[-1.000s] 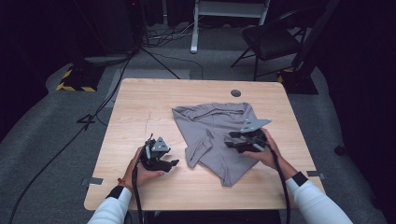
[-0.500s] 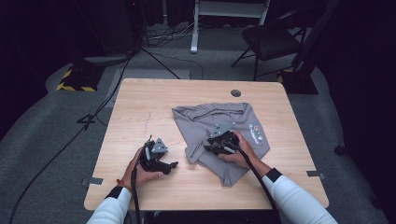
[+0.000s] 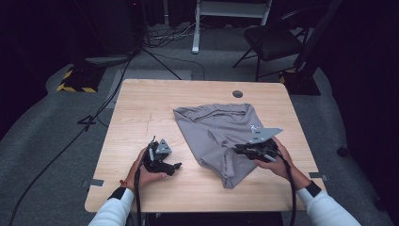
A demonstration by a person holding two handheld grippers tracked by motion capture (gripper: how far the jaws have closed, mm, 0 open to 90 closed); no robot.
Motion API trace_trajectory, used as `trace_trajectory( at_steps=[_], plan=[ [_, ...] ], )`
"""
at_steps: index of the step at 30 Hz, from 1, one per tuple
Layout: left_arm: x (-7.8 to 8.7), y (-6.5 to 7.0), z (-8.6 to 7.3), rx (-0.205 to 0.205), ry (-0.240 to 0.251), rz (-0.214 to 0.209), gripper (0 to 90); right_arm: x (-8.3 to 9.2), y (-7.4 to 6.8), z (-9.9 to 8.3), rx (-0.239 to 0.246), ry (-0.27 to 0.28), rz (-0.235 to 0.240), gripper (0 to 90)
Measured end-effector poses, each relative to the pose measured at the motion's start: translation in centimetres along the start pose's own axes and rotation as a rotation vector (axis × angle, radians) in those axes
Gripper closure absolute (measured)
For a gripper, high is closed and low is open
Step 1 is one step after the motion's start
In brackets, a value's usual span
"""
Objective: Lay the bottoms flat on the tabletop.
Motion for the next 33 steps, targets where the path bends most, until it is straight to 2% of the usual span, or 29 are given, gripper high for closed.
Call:
trace_trajectory(
  at_steps=[3, 8, 13, 16, 18, 20, 21, 22, 24, 26, 28, 29, 30, 32, 33],
  plan=[
    [-0.2, 0.3, 0.4, -0.005, -0.003, -0.009, 22.5, 2.6, -0.1, -3.1, -0.040, -0.027, -0.025, 83.7],
    [-0.4, 0.7, 1.4, -0.002, 0.021, -0.025, 22.6, 6.2, -1.2, -8.3, -0.120, -0.068, -0.050, 83.6],
    [-0.6, 0.9, 2.4, -0.007, 0.051, -0.017, 23.2, 8.6, -2.2, -12.9, -0.224, -0.116, -0.063, 83.5],
    [-0.9, 2.0, 3.7, -0.013, 0.073, -0.038, 23.0, 9.7, -2.5, -15.4, -0.285, -0.166, -0.091, 83.3],
    [-1.1, 2.6, 4.5, -0.026, 0.085, -0.039, 23.0, 10.3, -2.3, -16.9, -0.323, -0.207, -0.120, 78.5],
    [-1.4, 3.3, 5.1, -0.035, 0.092, -0.052, 22.8, 10.8, -1.8, -18.0, -0.353, -0.225, -0.162, 67.6],
    [-1.7, 3.5, 5.4, -0.040, 0.092, -0.053, 22.8, 11.1, -1.4, -18.1, -0.360, -0.216, -0.180, 60.3],
    [-1.9, 3.8, 5.7, -0.046, 0.093, -0.057, 22.8, 11.3, -1.1, -18.1, -0.367, -0.208, -0.192, 57.3],
    [-2.5, 4.3, 6.2, -0.053, 0.091, -0.070, 22.8, 11.8, -0.7, -17.3, -0.354, -0.180, -0.187, 52.3],
    [-3.1, 4.9, 6.7, -0.057, 0.097, -0.081, 22.8, 12.3, -0.1, -15.8, -0.331, -0.138, -0.206, 47.9],
    [-3.7, 5.2, 7.3, -0.065, 0.102, -0.074, 23.1, 12.2, 0.5, -13.7, -0.323, -0.070, -0.227, 45.9],
    [-4.1, 5.5, 7.6, -0.070, 0.101, -0.074, 23.3, 11.5, 0.5, -12.7, -0.308, -0.054, -0.217, 45.3],
    [-4.4, 5.8, 7.8, -0.075, 0.100, -0.082, 23.3, 10.5, 0.4, -11.8, -0.270, -0.056, -0.207, 44.0],
    [-5.1, 6.5, 8.4, -0.091, 0.101, -0.093, 23.0, 7.9, 0.2, -10.6, -0.192, -0.095, -0.183, 43.9],
    [-5.4, 6.8, 8.6, -0.093, 0.106, -0.100, 22.9, 6.6, 0.3, -10.2, -0.171, -0.108, -0.173, 43.8]
  ],
)
Point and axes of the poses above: each handheld gripper's, and its own axes: x roughly backward along the jaws, z roughly out of its top, y roughly to its right, the point moved 9 cm from there along -x, roughly forward along the jaws, and after that the axes turned 6 degrees about z, right-handed, at the moved point
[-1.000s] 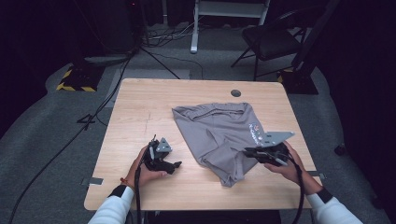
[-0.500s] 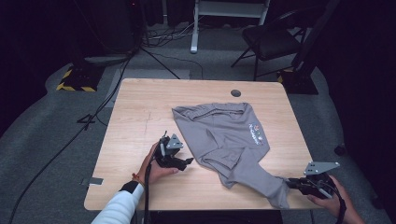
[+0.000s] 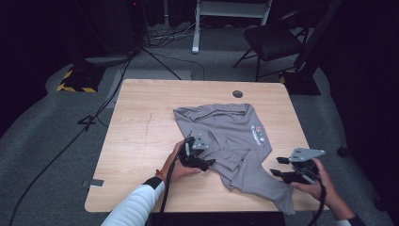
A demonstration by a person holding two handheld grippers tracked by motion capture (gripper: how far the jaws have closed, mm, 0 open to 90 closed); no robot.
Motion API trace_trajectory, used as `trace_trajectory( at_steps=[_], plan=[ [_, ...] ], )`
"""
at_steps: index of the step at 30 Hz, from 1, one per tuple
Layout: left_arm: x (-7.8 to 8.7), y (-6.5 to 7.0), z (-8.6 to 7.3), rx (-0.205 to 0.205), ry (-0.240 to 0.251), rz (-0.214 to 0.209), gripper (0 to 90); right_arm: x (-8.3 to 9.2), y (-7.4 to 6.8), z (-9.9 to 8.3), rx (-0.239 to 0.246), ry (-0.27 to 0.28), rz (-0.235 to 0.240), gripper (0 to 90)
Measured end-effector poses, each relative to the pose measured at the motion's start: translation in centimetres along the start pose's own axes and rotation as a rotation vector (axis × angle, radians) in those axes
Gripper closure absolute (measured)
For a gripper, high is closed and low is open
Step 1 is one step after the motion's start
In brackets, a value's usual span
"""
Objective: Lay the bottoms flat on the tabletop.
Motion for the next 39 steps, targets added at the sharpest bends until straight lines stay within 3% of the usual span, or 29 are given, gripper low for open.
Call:
trace_trajectory(
  at_steps=[4, 5, 7, 8, 10, 13, 15, 16, 18, 24, 27, 30, 33, 35, 37, 39],
  plan=[
    [-1.6, 0.3, 0.3, -0.033, -0.030, 0.033, 22.1, -4.3, 0.4, 0.9, 0.020, -0.055, 0.006, 41.8],
    [-1.9, 0.3, 0.4, -0.027, -0.027, 0.031, 21.5, -5.1, 0.7, 0.9, 0.035, -0.077, -0.020, 41.8],
    [-2.0, 0.1, 0.5, -0.016, -0.030, 0.029, 21.2, -5.8, 1.0, 1.0, 0.033, -0.085, -0.027, 41.8],
    [-2.3, -0.5, 0.6, -0.006, -0.039, 0.033, 21.2, -6.9, 1.8, 1.1, 0.004, -0.091, -0.020, 39.8],
    [-2.6, -1.2, 0.7, 0.002, -0.039, 0.055, 21.5, -7.3, 2.4, 1.5, -0.020, -0.082, -0.018, 41.1],
    [-3.1, -2.6, 1.0, 0.038, -0.039, 0.075, 25.0, -7.8, 3.9, 2.1, -0.022, -0.077, -0.057, 42.9],
    [-3.4, -3.5, 1.3, 0.043, -0.041, 0.075, 25.7, -8.2, 4.8, 2.5, -0.043, -0.074, -0.060, 41.4],
    [-3.6, -4.2, 1.4, 0.044, -0.039, 0.097, 25.7, -8.4, 5.2, 2.7, -0.053, -0.077, -0.055, 41.1],
    [-4.1, -5.2, 1.7, 0.055, -0.042, 0.108, 25.9, -8.9, 6.1, 3.2, -0.050, -0.071, -0.078, 41.6],
    [-5.4, -8.8, 3.0, 0.039, -0.058, 0.198, 25.9, -10.5, 8.7, 4.8, -0.095, -0.050, -0.104, 40.9],
    [-5.7, -9.9, 3.2, 0.071, -0.073, 0.191, 25.8, -11.1, 9.6, 5.4, -0.127, -0.038, -0.114, 40.5],
    [-5.5, -9.9, 3.3, 0.078, -0.065, 0.173, 25.0, -11.0, 9.7, 5.3, -0.142, -0.045, -0.125, 38.6],
    [-4.3, -9.0, 4.0, 0.081, -0.001, 0.140, 25.0, -10.2, 8.9, 4.6, -0.137, -0.059, -0.107, 36.7],
    [-3.4, -8.0, 4.7, 0.048, 0.042, 0.128, 25.9, -9.2, 7.8, 4.1, -0.112, -0.051, -0.072, 37.4],
    [-3.0, -6.5, 5.4, 0.028, 0.074, 0.081, 26.8, -8.3, 6.5, 3.3, -0.090, -0.058, -0.033, 37.6],
    [-3.0, -4.8, 5.9, -0.028, 0.082, 0.062, 26.9, -7.4, 5.0, 2.6, -0.048, -0.060, -0.008, 38.4]
  ],
)
Point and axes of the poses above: each handheld gripper's, and its own axes: x roughly backward along the jaws, z roughly out of its top, y roughly to its right, the point moved 9 cm from there along -x, roughly forward along the jaws, and after that the axes turned 6 degrees about z, right-handed, at the moved point
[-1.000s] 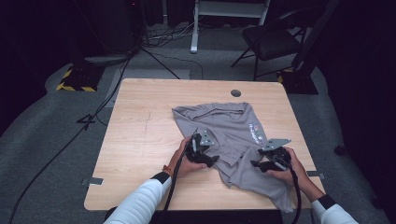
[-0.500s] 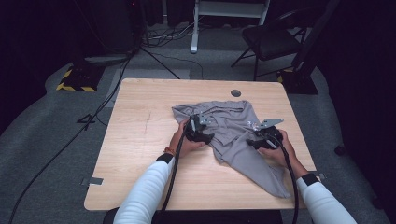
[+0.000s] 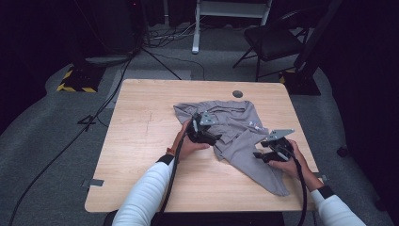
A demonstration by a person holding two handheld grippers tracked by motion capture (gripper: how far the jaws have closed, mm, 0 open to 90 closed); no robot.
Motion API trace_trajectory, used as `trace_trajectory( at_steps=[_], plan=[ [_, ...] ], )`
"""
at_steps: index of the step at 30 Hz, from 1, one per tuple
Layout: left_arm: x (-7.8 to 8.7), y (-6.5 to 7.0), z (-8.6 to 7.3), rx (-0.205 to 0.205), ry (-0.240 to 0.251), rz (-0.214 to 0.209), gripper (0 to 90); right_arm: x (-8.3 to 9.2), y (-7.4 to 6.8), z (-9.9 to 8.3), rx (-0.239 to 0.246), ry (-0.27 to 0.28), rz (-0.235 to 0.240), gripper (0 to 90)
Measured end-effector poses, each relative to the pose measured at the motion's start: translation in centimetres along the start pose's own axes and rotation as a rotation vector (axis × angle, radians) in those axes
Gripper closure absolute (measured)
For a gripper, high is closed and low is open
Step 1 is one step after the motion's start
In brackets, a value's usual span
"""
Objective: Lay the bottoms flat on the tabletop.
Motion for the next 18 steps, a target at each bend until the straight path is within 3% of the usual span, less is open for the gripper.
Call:
trace_trajectory(
  at_steps=[2, 3, 6, 7, 10, 14, 18],
  plan=[
    [-0.3, 1.6, 0.4, -0.047, -0.006, -0.040, 27.4, 0.8, -1.0, -0.7, 0.016, 0.001, 0.013, 41.1],
    [-0.8, 2.2, 0.4, -0.068, -0.023, -0.040, 27.8, 1.2, -1.5, -0.9, 0.016, 0.012, 0.036, 41.8],
    [-1.7, 2.5, 0.3, -0.079, -0.051, -0.035, 30.5, 1.4, -2.3, -1.6, 0.025, -0.001, 0.056, 45.0],
    [-2.6, 2.3, -0.1, -0.079, -0.090, -0.022, 34.7, 1.1, -2.9, -2.6, 0.049, -0.042, 0.053, 46.6],
    [-3.4, 1.9, -0.9, -0.062, -0.134, -0.059, 49.0, 1.4, -2.9, -3.1, 0.011, -0.026, 0.071, 54.5],
    [-3.0, 1.4, -1.0, -0.085, -0.135, -0.049, 77.6, 2.4, -2.7, -4.1, -0.020, -0.017, 0.076, 68.6],
    [-1.7, 0.9, -1.0, -0.091, -0.134, -0.051, 83.3, 3.4, -2.7, -5.2, -0.016, -0.032, 0.044, 75.9]
  ],
)
Point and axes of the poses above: each handheld gripper's, and its own axes: x roughly backward along the jaws, z roughly out of its top, y roughly to its right, the point moved 9 cm from there along -x, roughly forward along the jaws, and after that the axes turned 6 degrees about z, right-handed, at the moved point
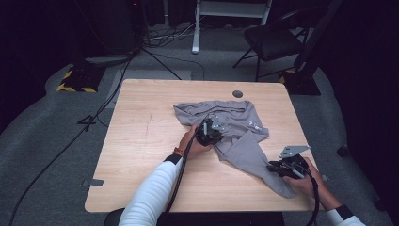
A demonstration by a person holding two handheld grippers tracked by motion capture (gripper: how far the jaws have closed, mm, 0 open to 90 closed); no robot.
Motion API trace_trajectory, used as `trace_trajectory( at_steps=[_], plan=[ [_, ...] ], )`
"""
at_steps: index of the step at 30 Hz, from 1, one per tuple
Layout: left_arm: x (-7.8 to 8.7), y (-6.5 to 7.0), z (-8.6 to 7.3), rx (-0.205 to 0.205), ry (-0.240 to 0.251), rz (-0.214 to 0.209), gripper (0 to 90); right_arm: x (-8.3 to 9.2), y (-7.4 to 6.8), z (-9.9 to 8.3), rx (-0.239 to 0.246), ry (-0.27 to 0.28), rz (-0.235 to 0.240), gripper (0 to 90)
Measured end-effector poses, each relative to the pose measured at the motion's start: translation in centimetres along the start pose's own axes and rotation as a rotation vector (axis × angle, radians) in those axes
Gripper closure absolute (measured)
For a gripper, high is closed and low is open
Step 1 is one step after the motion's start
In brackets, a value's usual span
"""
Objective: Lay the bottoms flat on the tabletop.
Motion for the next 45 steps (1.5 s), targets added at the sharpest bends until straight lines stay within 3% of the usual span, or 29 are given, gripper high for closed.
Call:
trace_trajectory(
  at_steps=[6, 12, 14, 15, 19, 20, 21, 23, 27, 30, 32, 33, 35, 36, 39, 41, 42, 43, 45],
  plan=[
    [5.0, 0.0, -1.1, -0.012, 0.027, 0.012, 83.3, 1.7, 0.7, -2.0, -0.047, -0.015, -0.046, 78.9],
    [9.7, 0.9, -4.9, 0.013, -0.006, 0.014, 83.2, 3.5, 1.4, -4.1, -0.102, -0.027, -0.093, 78.9],
    [10.4, 1.2, -5.5, 0.021, -0.010, 0.016, 83.1, 4.0, 1.5, -4.8, -0.126, -0.024, -0.101, 77.2],
    [11.4, 2.1, -6.8, 0.030, -0.023, 0.002, 83.1, 4.3, 1.6, -5.1, -0.132, -0.024, -0.110, 76.6],
    [12.7, 4.8, -9.2, 0.019, -0.061, -0.045, 83.1, 5.0, 1.7, -5.9, -0.155, -0.029, -0.130, 68.3],
    [12.7, 4.8, -9.2, 0.019, -0.061, -0.045, 83.1, 5.0, 1.7, -5.9, -0.155, -0.029, -0.130, 68.3],
    [13.2, 6.3, -10.2, 0.018, -0.072, -0.072, 83.0, 5.1, 1.7, -5.9, -0.158, -0.022, -0.132, 61.2],
    [13.6, 7.5, -10.7, 0.015, -0.081, -0.087, 82.1, 5.3, 1.8, -5.4, -0.156, -0.002, -0.133, 56.2],
    [14.5, 8.7, -10.3, 0.038, -0.048, -0.101, 74.3, 5.6, 2.0, -2.9, -0.123, 0.064, -0.143, 47.1],
    [14.4, 9.0, -9.4, 0.053, -0.021, -0.107, 66.2, 5.2, 2.6, -0.1, -0.065, 0.099, -0.166, 44.8],
    [13.8, 9.1, -8.5, 0.085, 0.002, -0.099, 48.5, 4.3, 3.1, 2.0, -0.033, 0.120, -0.160, 44.0],
    [13.4, 9.1, -7.9, 0.094, 0.012, -0.109, 45.0, 3.7, 3.4, 3.1, -0.017, 0.125, -0.160, 44.1],
    [12.5, 9.3, -6.5, 0.079, 0.028, -0.108, 35.3, 2.2, 4.3, 5.2, -0.005, 0.127, -0.161, 44.2],
    [12.0, 9.4, -5.7, 0.065, 0.026, -0.103, 31.7, 1.4, 4.7, 6.2, -0.009, 0.135, -0.138, 44.7],
    [10.1, 8.9, -4.8, 0.059, -0.013, -0.097, 30.3, -1.4, 6.4, 8.7, 0.024, 0.124, -0.147, 48.3],
    [8.5, 8.2, -4.8, 0.071, -0.051, -0.113, 32.5, -3.2, 7.5, 9.9, 0.016, 0.109, -0.142, 49.4],
    [7.6, 7.8, -5.0, 0.067, -0.077, -0.124, 34.9, -3.9, 8.1, 10.4, 0.007, 0.108, -0.146, 49.6],
    [7.2, 7.6, -5.1, 0.055, -0.089, -0.140, 43.7, -4.8, 8.7, 11.0, -0.014, 0.110, -0.127, 49.4],
    [6.4, 7.1, -5.4, 0.046, -0.117, -0.165, 48.6, -5.7, 9.6, 11.5, -0.021, 0.096, -0.144, 49.0]
  ],
)
Point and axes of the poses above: each handheld gripper's, and its own axes: x roughly backward along the jaws, z roughly out of its top, y roughly to its right, the point moved 9 cm from there along -x, roughly forward along the jaws, and after that the axes turned 6 degrees about z, right-handed, at the moved point
